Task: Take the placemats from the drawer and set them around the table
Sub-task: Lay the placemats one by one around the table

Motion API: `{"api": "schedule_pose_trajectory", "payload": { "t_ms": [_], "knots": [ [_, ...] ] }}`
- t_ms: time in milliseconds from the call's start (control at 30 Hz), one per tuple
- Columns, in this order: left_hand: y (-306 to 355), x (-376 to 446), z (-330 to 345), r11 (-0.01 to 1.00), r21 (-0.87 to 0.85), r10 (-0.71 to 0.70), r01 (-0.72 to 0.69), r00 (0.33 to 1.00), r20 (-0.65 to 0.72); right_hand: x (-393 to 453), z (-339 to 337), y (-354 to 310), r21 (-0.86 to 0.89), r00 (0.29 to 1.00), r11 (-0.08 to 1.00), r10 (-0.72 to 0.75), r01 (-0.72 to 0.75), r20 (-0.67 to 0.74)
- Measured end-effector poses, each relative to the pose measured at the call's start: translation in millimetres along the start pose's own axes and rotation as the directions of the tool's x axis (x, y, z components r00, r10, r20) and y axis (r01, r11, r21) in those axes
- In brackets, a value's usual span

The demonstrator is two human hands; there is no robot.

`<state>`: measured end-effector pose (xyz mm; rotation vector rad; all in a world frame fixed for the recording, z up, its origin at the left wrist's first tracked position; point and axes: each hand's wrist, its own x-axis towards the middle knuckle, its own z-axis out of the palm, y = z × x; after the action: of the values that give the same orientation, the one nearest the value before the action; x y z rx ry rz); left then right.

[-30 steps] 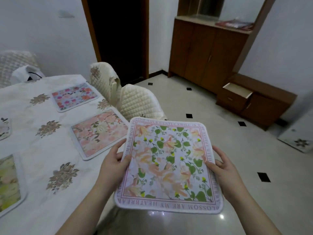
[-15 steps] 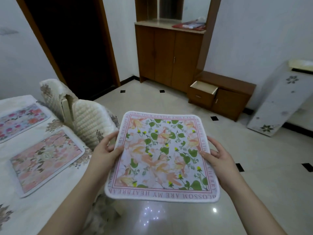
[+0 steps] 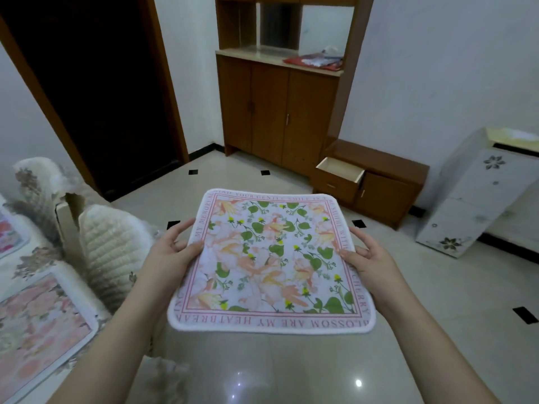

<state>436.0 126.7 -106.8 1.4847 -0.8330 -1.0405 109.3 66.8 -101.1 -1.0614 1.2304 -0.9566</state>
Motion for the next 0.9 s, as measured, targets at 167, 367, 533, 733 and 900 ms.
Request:
{"api": "schedule_pose_trajectory", "payload": {
  "t_ms": [167,367,533,733,900],
  "knots": [
    [16.0,69.8,-14.6,1.000,-0.011,0.006,-0.006,1.000,-0.014,61.3,35.6,-26.2,0.012,1.000,1.000,-0.013,0.013,-0.011],
    [40.9,129.3,-25.4,0.995,0.065,0.070,-0.070,0.998,0.006,124.2,63.1,-49.3,0.027,1.000,1.000,-0.008,0.007,0.007],
    [47.7,175.7,-26.7,0.994,0.082,0.081,-0.076,0.995,-0.058,183.0,78.6,-63.2,0.003,0.999,1.000,-0.009,0.009,0.038],
    [49.5,248.4,-12.1,0.993,0.114,0.047,-0.035,0.993,-0.106,273.7,84.7,-73.5,0.005,0.996,1.000,-0.009,0.009,0.087],
    [58.7,311.5,9.0,0.998,0.066,0.002,0.010,0.983,-0.182,356.9,91.1,-97.3,-0.014,0.987,1.000,0.005,-0.002,0.158]
  ]
}}
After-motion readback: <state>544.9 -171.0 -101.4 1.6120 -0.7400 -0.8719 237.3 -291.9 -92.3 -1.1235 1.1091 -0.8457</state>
